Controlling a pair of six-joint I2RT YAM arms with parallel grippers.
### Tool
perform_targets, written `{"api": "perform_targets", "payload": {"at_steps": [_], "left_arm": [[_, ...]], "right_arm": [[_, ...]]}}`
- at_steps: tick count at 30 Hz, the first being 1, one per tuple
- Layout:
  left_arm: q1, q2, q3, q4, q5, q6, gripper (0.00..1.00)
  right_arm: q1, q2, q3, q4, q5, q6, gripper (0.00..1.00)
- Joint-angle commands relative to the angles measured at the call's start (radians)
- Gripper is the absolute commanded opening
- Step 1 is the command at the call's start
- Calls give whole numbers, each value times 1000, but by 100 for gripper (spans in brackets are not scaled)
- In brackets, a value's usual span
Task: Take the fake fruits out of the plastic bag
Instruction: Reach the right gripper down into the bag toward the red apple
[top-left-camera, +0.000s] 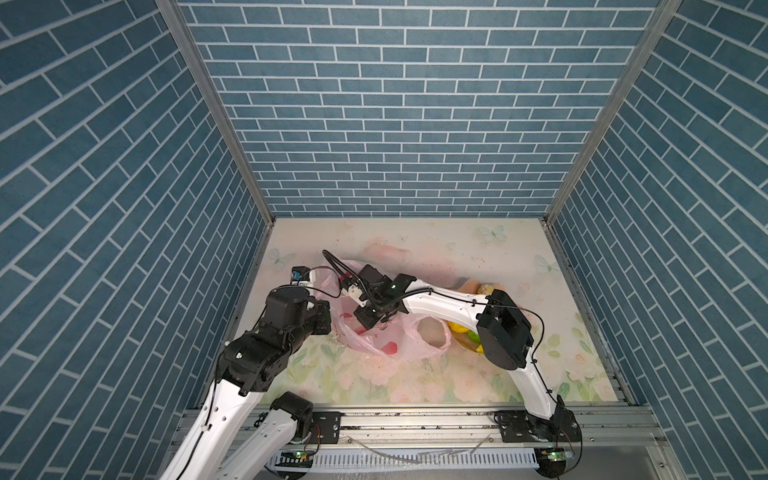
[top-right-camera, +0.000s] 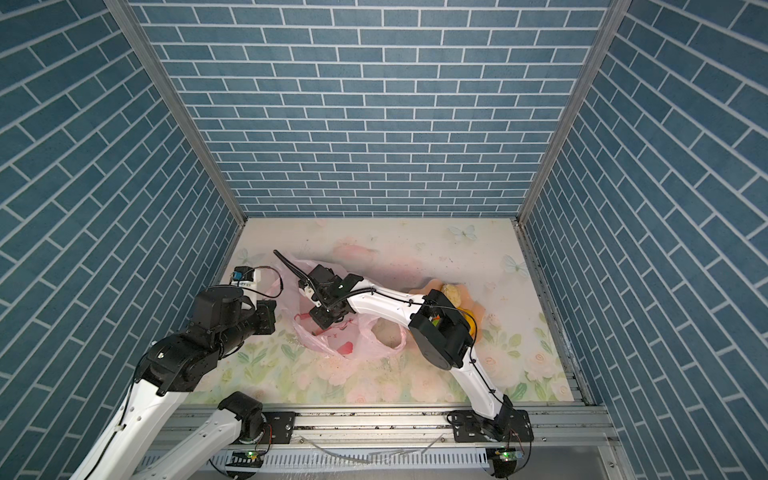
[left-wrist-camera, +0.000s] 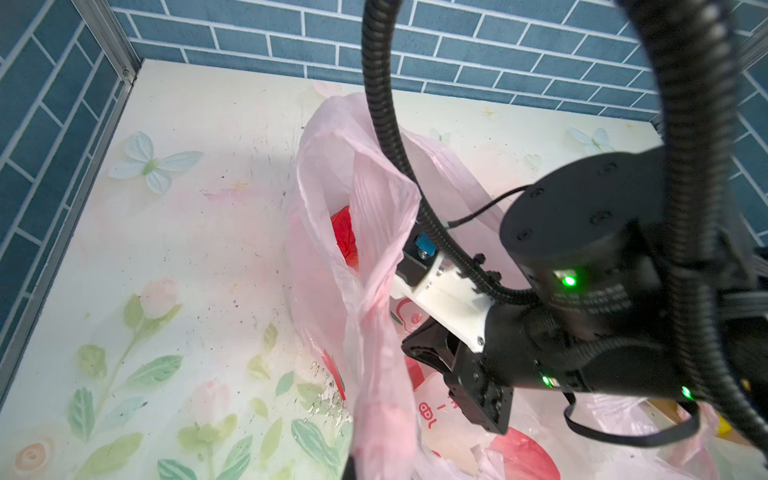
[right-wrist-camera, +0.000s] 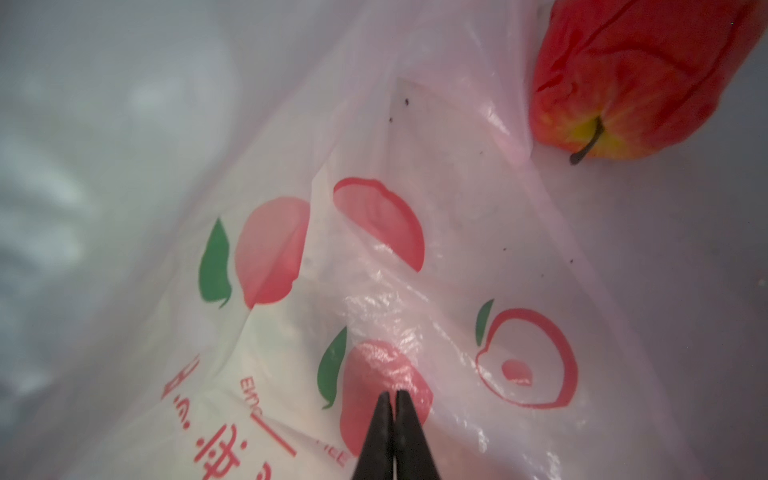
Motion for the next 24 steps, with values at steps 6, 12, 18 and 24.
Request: {"api": "perform_targets", "payload": {"at_steps": [6, 12, 18, 24], "left_arm": [[1, -38, -14, -54, 30, -22, 4], [2, -85, -56, -54, 41, -60, 4], [1, -114, -103, -45, 72, -100, 4], [2, -147, -152, -40, 102, -147, 4]], "right_arm": [[-23, 86, 120, 6, 30, 69, 10], [-35, 97, 125, 72, 30, 142, 14], [-33, 102, 116, 155, 60, 202, 20], [-30, 105, 72, 288, 95, 279, 34]]}}
